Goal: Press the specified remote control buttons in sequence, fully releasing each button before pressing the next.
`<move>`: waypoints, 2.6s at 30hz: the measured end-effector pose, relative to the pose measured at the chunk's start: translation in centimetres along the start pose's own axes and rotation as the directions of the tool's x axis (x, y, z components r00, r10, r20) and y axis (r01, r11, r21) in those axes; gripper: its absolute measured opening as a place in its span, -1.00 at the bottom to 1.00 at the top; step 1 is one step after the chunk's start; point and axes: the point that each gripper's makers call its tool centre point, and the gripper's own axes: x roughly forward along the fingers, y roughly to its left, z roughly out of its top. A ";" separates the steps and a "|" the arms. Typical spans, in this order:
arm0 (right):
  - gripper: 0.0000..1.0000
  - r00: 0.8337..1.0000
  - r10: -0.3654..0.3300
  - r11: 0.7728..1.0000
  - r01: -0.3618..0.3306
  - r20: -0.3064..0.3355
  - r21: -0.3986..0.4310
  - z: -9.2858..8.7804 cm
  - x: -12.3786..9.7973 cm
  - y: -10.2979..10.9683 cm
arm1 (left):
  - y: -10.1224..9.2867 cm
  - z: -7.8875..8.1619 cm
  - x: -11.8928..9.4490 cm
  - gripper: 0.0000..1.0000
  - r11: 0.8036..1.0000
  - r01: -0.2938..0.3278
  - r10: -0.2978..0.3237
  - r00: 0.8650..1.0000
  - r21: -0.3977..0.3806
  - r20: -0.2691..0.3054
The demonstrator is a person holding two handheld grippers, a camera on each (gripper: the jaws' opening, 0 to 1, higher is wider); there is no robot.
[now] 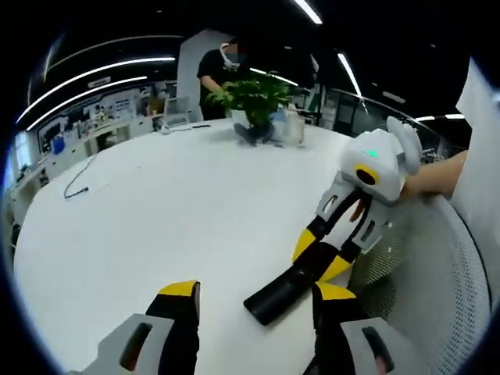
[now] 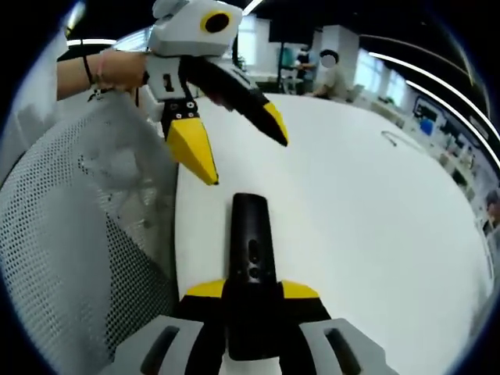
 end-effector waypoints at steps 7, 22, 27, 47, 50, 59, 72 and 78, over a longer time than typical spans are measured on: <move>-0.58 1.000 0.000 1.000 0.000 0.000 -0.003 0.1 0.0 0.1 | 1.1 1.2 -3.1 0.25 0.989 -0.145 0.144 0.985 -0.001 0.091; -0.58 1.000 -0.001 1.000 0.001 0.006 0.000 0.2 -0.1 0.2 | 3.2 3.7 -10.1 1.00 0.925 -0.306 0.372 0.847 -0.224 0.379; -0.58 1.000 -0.003 1.000 0.003 0.012 0.006 0.3 -0.1 0.3 | 3.9 4.0 -11.6 1.00 0.901 -0.344 0.431 0.780 -0.265 0.453; -0.58 1.000 -0.016 1.000 0.016 -0.001 0.027 0.2 0.0 0.4 | 3.9 2.8 -9.3 1.00 0.887 -0.394 0.461 0.778 -0.240 0.427; -0.58 1.000 -0.013 0.999 0.013 0.021 0.029 0.1 0.0 0.5 | 3.5 2.6 -8.9 1.00 0.897 -0.402 0.441 0.793 -0.183 0.420; -0.58 1.000 0.003 0.999 -0.004 0.029 0.039 0.3 0.0 0.4 | 3.2 2.2 -8.4 1.00 0.905 -0.397 0.424 0.812 -0.153 0.401; -0.58 0.999 0.028 0.999 -0.027 -0.022 0.032 0.2 -0.1 -0.3 | 3.2 1.2 -7.7 0.96 0.908 -0.394 0.418 0.840 -0.141 0.345; -0.58 0.999 0.035 0.999 -0.035 -0.029 0.007 0.1 0.0 -0.8 | 3.2 1.0 -7.7 0.97 0.906 -0.401 0.423 0.841 -0.135 0.337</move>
